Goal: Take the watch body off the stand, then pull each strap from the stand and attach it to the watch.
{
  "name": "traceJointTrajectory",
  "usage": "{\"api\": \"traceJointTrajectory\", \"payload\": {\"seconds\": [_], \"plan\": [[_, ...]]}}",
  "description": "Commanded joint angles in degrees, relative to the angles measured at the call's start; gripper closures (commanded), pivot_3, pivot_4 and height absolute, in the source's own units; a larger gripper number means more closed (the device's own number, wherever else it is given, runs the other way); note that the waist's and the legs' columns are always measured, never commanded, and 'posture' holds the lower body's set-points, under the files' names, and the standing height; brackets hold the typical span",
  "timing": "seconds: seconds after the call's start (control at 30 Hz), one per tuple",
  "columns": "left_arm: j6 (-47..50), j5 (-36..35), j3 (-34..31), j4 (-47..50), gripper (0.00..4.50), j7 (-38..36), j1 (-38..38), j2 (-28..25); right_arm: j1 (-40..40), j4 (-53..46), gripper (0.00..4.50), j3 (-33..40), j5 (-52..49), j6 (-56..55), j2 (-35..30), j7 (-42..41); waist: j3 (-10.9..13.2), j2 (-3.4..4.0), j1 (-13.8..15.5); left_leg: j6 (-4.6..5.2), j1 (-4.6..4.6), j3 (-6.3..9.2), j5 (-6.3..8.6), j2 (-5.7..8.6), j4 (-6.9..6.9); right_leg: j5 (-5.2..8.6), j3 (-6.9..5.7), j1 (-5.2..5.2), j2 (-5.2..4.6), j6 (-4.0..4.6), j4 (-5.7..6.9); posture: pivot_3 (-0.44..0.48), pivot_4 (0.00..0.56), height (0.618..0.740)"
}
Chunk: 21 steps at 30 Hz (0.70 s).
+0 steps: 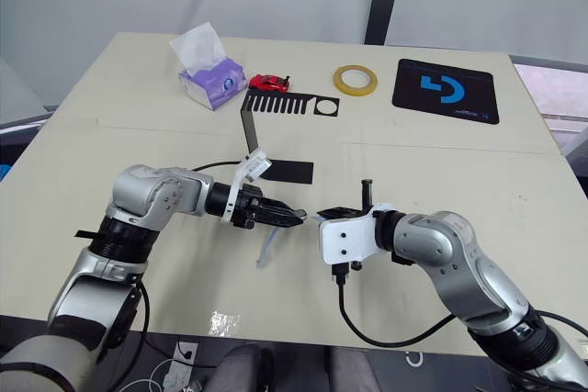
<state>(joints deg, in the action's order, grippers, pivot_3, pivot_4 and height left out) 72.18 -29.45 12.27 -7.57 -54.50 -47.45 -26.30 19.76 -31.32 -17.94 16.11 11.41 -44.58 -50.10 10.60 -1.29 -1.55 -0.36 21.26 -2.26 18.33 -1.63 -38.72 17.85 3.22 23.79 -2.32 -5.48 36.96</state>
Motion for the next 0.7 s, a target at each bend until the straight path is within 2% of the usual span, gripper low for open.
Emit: {"api": "traceJointTrajectory", "payload": {"seconds": [0.03, 0.5, 0.7], "plan": [[0.42, -1.62, -0.85, 1.39, 2.76, -0.42, -1.96, 0.14, 0.68, -0.77, 4.5, 0.72, 0.68, 0.07, 0.32, -0.24, 0.0, 0.0, 0.02, 0.0, 0.0, 0.0, 0.0, 0.0, 0.0, 0.0, 0.0, 0.0, 0.0, 0.0, 0.0, 0.0, 0.15, 0.738], [4.3, -4.34, -2.31, 3.78, 2.76, 1.4, -2.46, 0.54, 0.98, 0.44, 4.5, 0.79, 1.9, 0.12, 1.47, -0.41, 0.0, 0.0, -0.01, 0.0, 0.0, 0.0, 0.0, 0.0, 0.0, 0.0, 0.01, 0.0, -0.01, 0.0, 0.0, 0.0, 0.15, 0.738], [2.95, -3.96, -1.11, 3.86, 2.76, 1.83, -2.1, 0.49, 1.18, -0.19, 4.5, 0.69, 2.08, 0.85, 2.27, -0.72, 0.0, 0.0, -0.01, -0.02, 0.0, 0.0, -0.01, 0.0, 0.0, 0.0, 0.01, 0.0, 0.0, 0.0, 0.01, 0.0, 0.15, 0.738]]}}
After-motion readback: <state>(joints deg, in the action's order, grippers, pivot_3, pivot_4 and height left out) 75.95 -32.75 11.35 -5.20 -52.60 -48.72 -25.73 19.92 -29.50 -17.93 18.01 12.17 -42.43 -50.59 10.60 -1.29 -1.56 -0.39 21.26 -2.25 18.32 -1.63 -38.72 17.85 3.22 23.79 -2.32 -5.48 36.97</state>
